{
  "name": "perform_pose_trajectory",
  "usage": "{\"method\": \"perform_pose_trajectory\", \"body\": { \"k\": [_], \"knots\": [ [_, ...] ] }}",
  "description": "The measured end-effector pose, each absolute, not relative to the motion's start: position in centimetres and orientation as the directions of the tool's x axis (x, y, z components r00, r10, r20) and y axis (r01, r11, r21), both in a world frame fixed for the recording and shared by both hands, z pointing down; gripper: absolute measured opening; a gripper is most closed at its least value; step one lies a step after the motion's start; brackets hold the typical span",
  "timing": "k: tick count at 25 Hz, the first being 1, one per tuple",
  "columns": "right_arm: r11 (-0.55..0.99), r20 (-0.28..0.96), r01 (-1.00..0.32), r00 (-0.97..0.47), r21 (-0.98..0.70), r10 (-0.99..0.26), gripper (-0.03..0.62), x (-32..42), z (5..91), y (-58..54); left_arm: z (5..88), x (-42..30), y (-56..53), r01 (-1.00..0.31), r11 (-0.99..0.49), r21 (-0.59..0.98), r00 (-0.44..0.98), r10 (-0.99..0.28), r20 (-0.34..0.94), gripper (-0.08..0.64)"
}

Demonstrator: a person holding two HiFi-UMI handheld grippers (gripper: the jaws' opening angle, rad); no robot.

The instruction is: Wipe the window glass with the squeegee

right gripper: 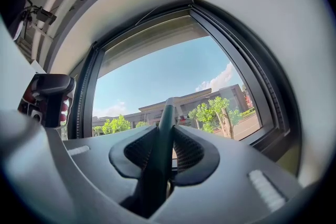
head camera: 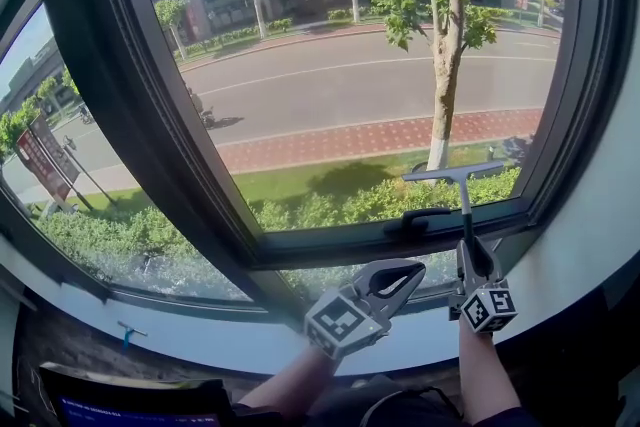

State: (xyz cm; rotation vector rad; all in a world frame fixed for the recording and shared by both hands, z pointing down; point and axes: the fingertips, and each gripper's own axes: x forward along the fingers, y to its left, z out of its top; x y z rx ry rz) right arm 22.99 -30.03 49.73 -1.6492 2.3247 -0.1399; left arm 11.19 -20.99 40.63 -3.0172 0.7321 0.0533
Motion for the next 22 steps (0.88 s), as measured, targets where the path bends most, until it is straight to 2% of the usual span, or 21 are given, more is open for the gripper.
{"method": "perform_pose_trajectory", "body": {
  "k": [22],
  "knots": [
    [0.325, -0.026, -0.905, -0.330, -0.276, -0.943, 0.098, 23.2, 56.9, -29.6, 40.8, 11.3, -21.0, -0.489, -0.872, -0.030, 0.872, -0.488, -0.027, 0.003]
  ]
}}
